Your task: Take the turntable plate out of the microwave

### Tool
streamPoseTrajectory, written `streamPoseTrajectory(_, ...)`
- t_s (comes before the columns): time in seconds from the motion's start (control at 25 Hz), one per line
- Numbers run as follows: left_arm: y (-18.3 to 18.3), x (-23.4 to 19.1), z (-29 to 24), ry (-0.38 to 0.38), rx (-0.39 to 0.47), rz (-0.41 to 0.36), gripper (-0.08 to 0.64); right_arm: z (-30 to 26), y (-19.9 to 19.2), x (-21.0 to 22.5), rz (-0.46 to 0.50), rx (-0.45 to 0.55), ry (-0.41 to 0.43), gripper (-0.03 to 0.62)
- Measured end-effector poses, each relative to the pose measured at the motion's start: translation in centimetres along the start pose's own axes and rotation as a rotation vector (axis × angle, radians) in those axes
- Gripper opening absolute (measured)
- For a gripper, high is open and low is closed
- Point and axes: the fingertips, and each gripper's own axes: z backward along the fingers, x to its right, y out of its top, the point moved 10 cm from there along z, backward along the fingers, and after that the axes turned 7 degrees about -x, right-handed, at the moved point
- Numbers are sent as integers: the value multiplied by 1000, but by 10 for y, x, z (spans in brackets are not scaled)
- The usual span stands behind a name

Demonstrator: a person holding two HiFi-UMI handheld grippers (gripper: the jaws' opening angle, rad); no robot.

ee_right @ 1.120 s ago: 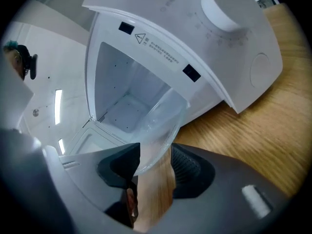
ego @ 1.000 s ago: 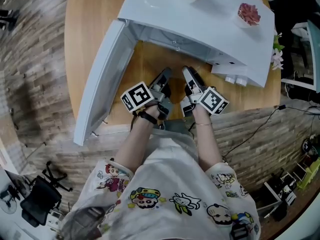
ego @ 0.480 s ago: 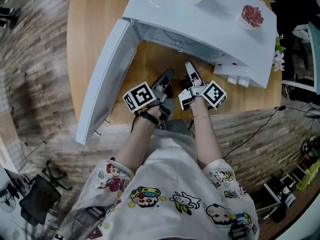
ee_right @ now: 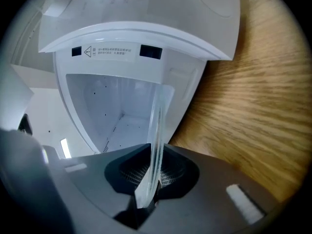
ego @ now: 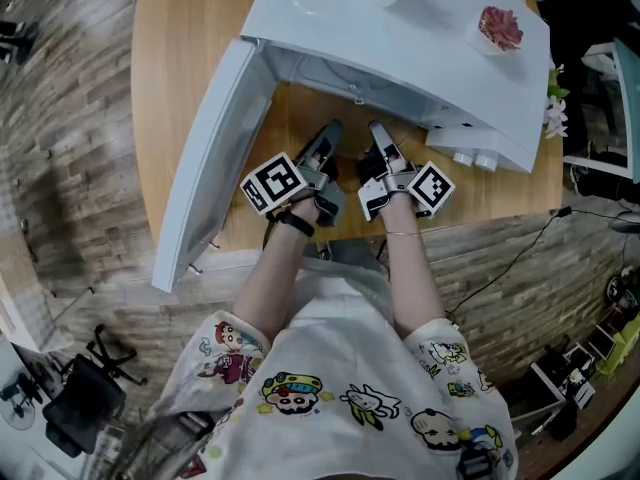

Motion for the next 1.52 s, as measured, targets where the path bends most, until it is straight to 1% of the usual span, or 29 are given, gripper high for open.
streamPoseTrajectory(0.08, 9, -2, -5, 3, 13, 3, 167, 0, 0, 0, 2, 1, -1, 51)
streamPoseTrajectory(0.12, 12, -3, -7, 7, 16, 3, 145, 0, 0, -1, 3, 1, -2, 51)
streamPoseTrajectory(0.2, 16, -3, -9, 18, 11, -1, 55, 0, 0, 0, 8, 4, -7, 51)
streamPoseTrajectory(0.32, 18, -4, -9, 18, -4, -6, 52, 1, -1, 0, 17, 15, -12, 51)
streamPoseTrajectory(0.52, 19, -4, -7, -1, -27, 7, 44, 2, -4, -3, 35, 26, -11, 51)
streamPoseTrajectory(0.64, 18, -4, -4, -6, -37, -4, 44, 4, -6, -3, 51, 27, -4, 52)
streamPoseTrajectory(0.84, 14, -4, 2, -6, -41, -17, 43, 9, -12, -4, 46, 19, 5, 54)
streamPoseTrajectory(1.04, 6, -2, 15, -21, -16, -31, 41, 16, -19, -8, 77, -18, 15, 58)
streamPoseTrajectory(1.16, -1, 2, 21, -38, 2, -40, 38, 22, -22, -10, 80, -28, 35, 66)
streamPoseTrajectory(1.24, -6, 4, 26, -48, 10, -35, 38, 27, -24, -11, 75, -30, 48, 67)
streamPoseTrajectory(1.52, -31, 7, 47, -59, 29, -27, 38, 51, -37, -16, 86, -63, 55, 71)
